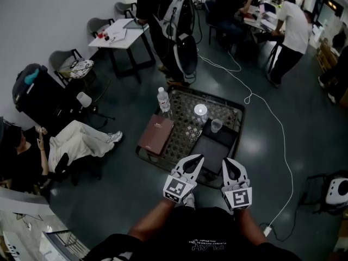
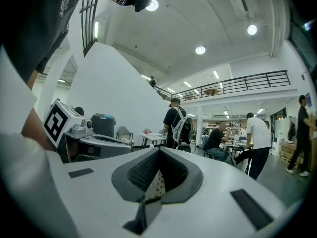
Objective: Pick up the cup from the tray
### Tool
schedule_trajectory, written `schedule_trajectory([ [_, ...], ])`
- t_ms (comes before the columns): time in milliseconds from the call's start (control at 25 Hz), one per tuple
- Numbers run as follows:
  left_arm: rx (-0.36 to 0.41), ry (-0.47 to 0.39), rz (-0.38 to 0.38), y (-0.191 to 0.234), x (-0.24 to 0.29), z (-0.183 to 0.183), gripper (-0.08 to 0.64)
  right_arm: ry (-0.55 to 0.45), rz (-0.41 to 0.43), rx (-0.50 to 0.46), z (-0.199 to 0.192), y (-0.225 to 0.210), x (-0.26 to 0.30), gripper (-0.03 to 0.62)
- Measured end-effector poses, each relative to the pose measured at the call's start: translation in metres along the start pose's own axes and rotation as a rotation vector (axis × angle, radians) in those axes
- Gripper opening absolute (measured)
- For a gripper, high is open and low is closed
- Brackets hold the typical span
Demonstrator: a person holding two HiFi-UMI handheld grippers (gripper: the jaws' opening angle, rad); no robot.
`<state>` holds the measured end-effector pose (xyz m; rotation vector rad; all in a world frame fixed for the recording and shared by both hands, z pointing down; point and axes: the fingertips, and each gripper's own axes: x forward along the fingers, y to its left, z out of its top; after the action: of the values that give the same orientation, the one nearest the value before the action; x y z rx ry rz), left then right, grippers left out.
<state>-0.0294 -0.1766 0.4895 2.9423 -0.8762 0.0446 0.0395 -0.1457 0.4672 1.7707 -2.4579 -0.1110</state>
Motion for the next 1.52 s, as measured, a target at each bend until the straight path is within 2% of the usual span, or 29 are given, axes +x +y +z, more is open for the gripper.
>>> schedule_trajectory([
  [240, -0.013, 0.023, -0.001, 0.008, 0.008, -0.012, 0.009, 0.027, -0.009, 0.019, -0.012, -0.004, 0.009, 0.008],
  [520, -0.012, 0.044, 0.007, 0.015, 0.033, -0.016, 0.009, 0.013, 0.015, 0.02, -0.012, -0.018, 0.029, 0.008],
  [840, -0.006, 0.063, 0.045, 0.023, 0.079, -0.018, 0.011, 0.013, 0.041, 0.041, -0.019, -0.065, 0.052, 0.008],
  [1000, -0.019, 0.082, 0.077, 0.035, 0.105, -0.022, 0.009, 0.056, 0.073, 0.045, -0.023, -0.089, 0.072, 0.008],
  [1200, -0.022, 0.122, 0.104, 0.041, 0.126, -0.038, 0.011, 0.096, 0.09, 0.065, -0.043, -0.109, 0.084, 0.008],
  [1520, -0.013, 0.184, 0.14, 0.057, 0.163, -0.073, 0.011, 0.097, 0.124, 0.1, -0.074, -0.134, 0.106, 0.008],
])
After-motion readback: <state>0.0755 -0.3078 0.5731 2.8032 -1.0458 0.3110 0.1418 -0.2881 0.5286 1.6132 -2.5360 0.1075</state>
